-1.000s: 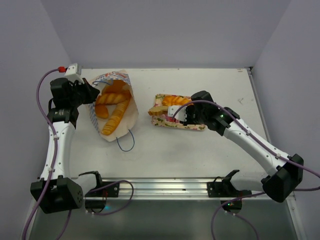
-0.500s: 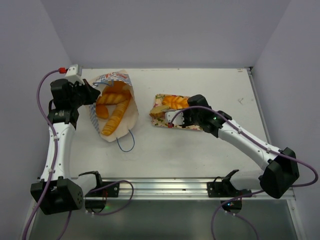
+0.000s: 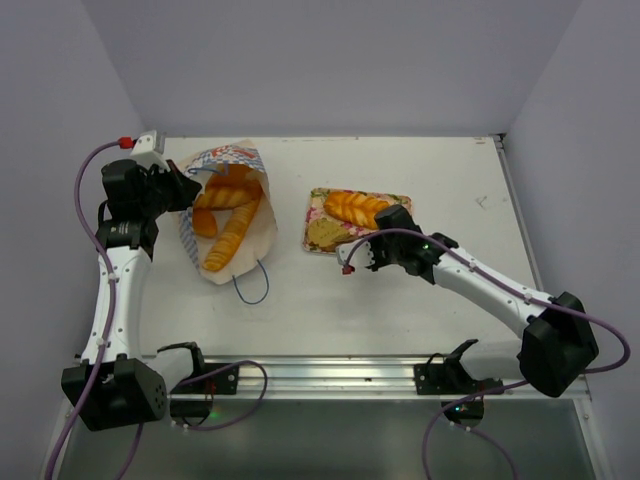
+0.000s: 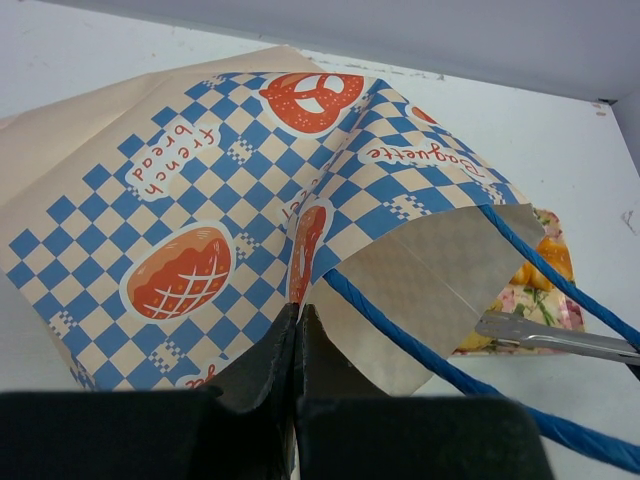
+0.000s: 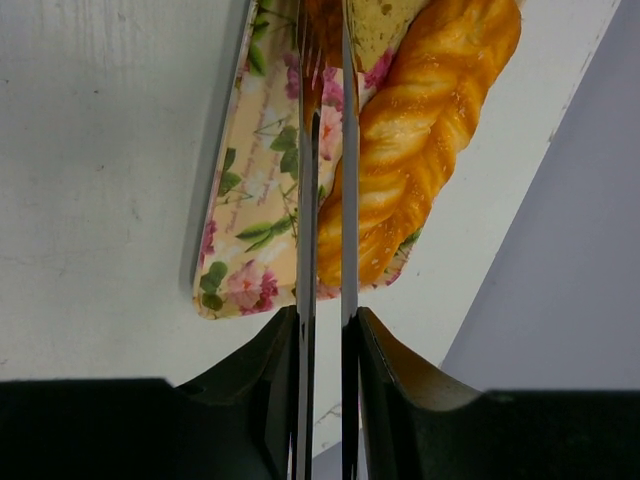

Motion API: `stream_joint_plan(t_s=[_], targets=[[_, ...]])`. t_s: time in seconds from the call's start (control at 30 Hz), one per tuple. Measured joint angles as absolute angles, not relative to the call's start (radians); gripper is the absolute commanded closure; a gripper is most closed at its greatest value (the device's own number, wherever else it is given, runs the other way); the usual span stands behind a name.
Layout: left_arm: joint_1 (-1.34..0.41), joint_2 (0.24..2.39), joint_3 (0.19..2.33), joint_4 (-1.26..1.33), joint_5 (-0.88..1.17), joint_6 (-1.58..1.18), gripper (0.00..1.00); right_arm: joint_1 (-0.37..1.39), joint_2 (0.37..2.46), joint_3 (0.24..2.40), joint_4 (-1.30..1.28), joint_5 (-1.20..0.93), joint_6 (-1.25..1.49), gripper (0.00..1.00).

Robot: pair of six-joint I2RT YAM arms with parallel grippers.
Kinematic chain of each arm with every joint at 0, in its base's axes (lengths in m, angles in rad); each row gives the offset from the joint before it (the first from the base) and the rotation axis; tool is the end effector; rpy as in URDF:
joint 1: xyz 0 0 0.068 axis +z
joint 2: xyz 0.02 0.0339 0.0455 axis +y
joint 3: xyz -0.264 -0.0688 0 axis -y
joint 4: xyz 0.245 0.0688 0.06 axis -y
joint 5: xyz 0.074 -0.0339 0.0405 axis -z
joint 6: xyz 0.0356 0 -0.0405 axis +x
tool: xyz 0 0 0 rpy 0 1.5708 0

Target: Take the fake bread out of the paper bag

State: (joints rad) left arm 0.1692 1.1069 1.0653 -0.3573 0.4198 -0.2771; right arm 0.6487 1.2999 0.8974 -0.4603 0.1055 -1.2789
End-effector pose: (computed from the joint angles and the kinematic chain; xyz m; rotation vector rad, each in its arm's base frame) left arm 0.2462 0.0273 0.3580 -0.1622 1.9574 -0.4833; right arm 0.2170 0.1598 0.2440 -2.0008 1.4482 -0.4068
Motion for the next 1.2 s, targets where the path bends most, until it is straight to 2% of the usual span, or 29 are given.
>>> stream_joint_plan(t_s=[0.13, 0.33, 0.77, 1.2], targets=[[0.169, 1.107, 1.065, -0.357, 0.42, -0.277, 1.0, 0.636, 1.299, 0.892, -0.455, 0.114, -1.283, 0.59], [0.169, 1.107, 1.065, -0.357, 0.42, -0.277, 1.0, 0.625, 1.289, 0.892, -0.465, 0.114, -1.282, 0.52], [0.169, 1.107, 1.065, -0.357, 0.423, -0.277, 1.0, 0.62, 1.24, 0.921, -0.562, 0.112, -1.256, 0.51], [0.169, 1.107, 1.065, -0.357, 0.427, -0.277, 1.0, 0.599, 1.201, 1.014, -0.672, 0.079, -1.185, 0.54]])
